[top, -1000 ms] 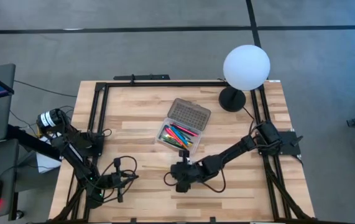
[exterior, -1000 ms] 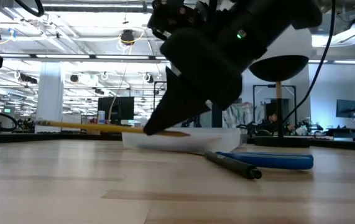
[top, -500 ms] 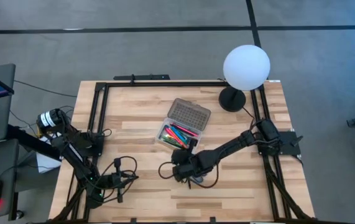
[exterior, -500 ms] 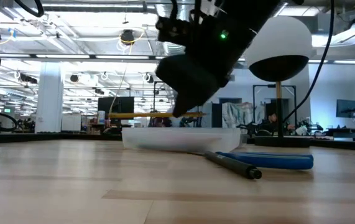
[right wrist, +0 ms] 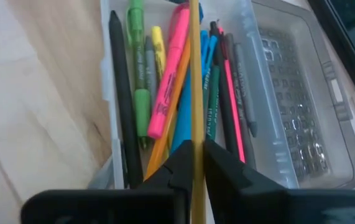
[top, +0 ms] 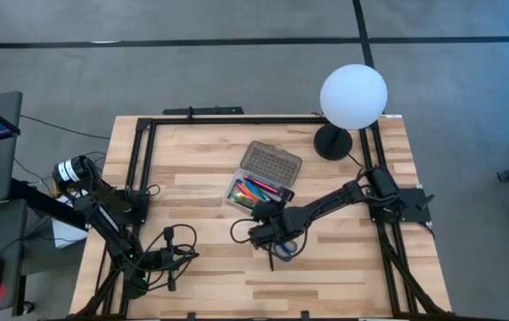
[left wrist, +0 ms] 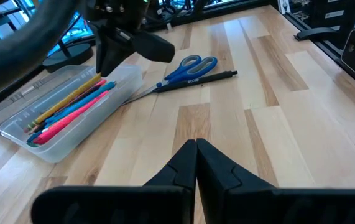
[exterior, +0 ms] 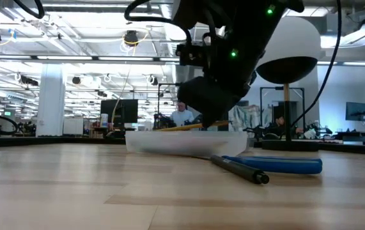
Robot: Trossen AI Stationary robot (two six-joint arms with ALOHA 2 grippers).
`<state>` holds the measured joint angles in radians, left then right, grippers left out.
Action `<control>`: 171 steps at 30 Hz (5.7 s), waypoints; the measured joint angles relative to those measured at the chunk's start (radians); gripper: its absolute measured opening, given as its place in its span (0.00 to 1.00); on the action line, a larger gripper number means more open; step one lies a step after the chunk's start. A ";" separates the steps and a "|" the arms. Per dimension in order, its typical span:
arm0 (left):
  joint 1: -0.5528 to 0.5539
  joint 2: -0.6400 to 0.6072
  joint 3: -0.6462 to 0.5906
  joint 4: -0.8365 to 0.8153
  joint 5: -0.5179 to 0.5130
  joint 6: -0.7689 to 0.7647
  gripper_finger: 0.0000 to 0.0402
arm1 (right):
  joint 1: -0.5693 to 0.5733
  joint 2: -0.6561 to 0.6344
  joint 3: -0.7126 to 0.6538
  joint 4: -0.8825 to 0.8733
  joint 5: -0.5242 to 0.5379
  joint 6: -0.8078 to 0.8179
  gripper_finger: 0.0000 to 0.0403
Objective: Pick & place school supplies into a supply box
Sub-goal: Put the orange pencil into the gray supply box, then put the black pen into the gray supply box
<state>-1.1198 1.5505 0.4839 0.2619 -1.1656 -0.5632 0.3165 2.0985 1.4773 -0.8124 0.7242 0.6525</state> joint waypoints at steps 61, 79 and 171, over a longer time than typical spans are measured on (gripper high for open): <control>0.007 0.059 0.000 0.976 0.998 1.224 0.00 | 0.539 -0.158 0.001 -0.024 0.489 -0.024 0.30; 0.007 0.059 0.000 0.986 1.001 1.234 0.00 | 0.539 -0.158 0.001 -0.021 0.482 -0.022 0.30; 0.873 0.543 0.832 -0.377 1.239 1.065 0.31 | 0.827 -0.158 0.000 0.039 0.349 0.047 0.30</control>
<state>-0.2466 2.0936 1.3159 -0.1146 0.0729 0.5016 1.1431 1.9408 1.4776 -0.7733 1.0729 0.6991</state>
